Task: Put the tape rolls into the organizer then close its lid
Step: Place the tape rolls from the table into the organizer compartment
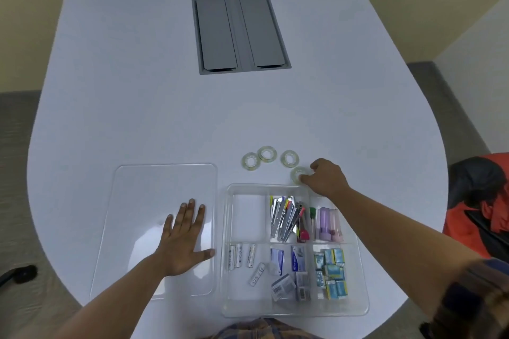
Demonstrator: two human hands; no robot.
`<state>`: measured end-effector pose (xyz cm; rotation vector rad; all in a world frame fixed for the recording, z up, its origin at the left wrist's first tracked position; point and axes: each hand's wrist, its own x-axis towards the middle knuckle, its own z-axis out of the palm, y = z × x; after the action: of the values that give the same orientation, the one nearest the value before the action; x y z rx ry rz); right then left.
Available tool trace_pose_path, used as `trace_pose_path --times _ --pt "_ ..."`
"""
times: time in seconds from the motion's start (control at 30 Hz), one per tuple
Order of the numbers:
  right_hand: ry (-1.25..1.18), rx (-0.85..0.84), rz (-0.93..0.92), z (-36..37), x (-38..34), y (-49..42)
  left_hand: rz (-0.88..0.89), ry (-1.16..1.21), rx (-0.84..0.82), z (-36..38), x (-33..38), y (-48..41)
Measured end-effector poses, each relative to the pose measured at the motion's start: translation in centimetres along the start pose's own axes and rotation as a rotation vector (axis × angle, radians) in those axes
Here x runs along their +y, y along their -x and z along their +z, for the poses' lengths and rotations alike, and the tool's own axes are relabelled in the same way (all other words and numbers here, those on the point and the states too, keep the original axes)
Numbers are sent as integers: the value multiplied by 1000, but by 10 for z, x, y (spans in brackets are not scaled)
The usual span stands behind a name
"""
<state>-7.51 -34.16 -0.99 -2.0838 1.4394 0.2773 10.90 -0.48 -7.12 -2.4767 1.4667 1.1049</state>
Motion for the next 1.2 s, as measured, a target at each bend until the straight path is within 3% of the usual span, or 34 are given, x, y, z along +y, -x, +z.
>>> trace_pose_path --times 0.23,0.53,0.7,0.8,1.0,1.2 --pt "105 -63 107 2 -17 -4 17 7 13 2 -2 0" --pt "75 15 162 7 -27 -4 20 -2 15 3 -3 -1" --pt "-141 212 -79 3 -38 20 26 0 29 3 -3 0" --pt "-147 87 -293 11 -48 51 35 2 32 3 -4 -1" --pt "177 -185 -556 39 -61 94 38 17 53 7 -6 -2" --pt "553 -222 -644 61 -75 99 45 25 93 10 -7 -2"
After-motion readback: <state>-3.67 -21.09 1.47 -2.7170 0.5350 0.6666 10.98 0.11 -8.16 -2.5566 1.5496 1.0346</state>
